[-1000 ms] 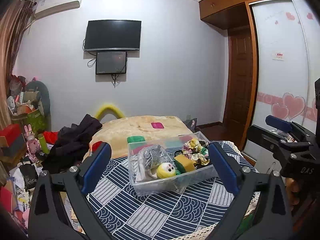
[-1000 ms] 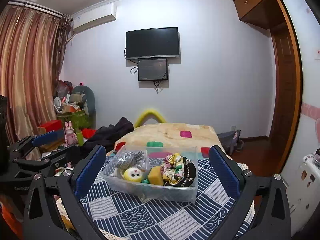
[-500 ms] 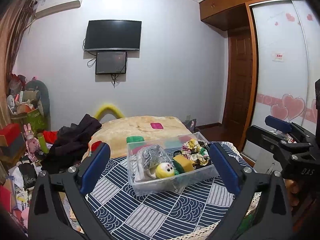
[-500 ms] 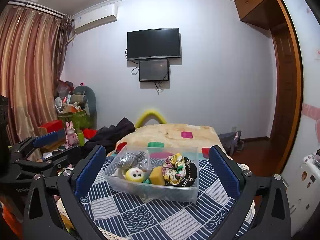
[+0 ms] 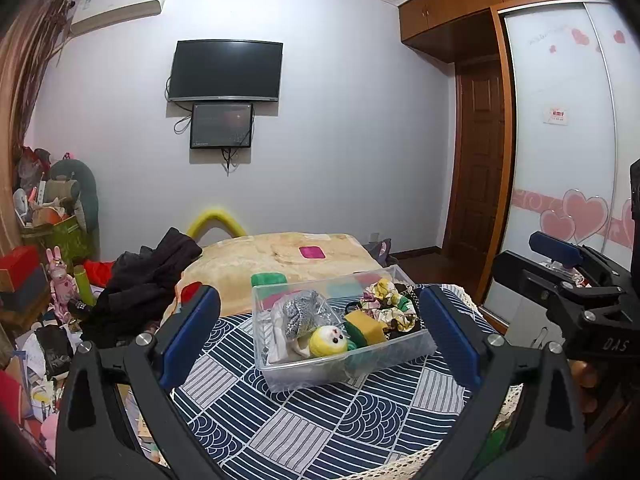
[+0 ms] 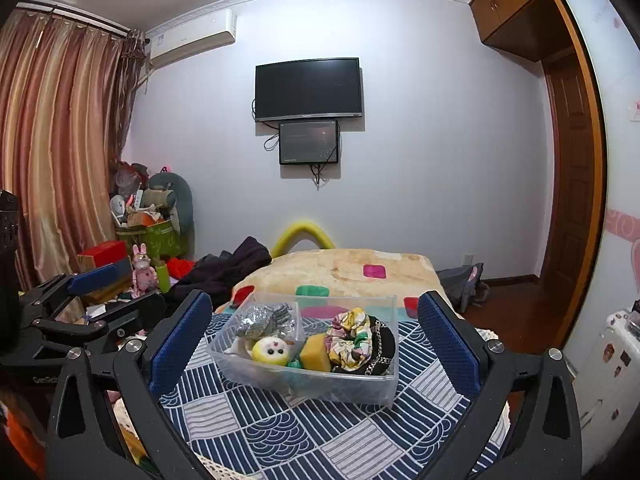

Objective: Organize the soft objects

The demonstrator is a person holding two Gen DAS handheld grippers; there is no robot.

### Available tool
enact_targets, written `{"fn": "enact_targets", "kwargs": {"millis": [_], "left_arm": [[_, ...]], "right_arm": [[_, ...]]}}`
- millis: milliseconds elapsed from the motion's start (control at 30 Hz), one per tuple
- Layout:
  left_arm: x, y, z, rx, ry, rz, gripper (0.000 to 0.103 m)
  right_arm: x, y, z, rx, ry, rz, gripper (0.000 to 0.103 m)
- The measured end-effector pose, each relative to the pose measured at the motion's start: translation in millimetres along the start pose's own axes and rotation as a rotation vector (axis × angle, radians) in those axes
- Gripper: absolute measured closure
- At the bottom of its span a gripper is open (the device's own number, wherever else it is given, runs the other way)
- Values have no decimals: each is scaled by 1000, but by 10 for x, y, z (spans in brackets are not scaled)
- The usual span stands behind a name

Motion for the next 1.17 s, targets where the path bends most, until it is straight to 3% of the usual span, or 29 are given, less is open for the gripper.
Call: {"fn": "enact_targets", "kwargs": {"millis": [1167], "left_arm": [[-11, -24, 23, -1, -10, -32, 2]], "right_arm": [[-7, 14, -10, -1, -4, 7, 0]]}}
Point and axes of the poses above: each gripper's, at about its wrist camera, not at the fingertips, and z roughly the way its jaws point, y to its right, x to its top, the point moved 3 cm from there along z, roughly the way its jaws point, and after that the axes turned 15 degrees about y, right-handed, at the moved point
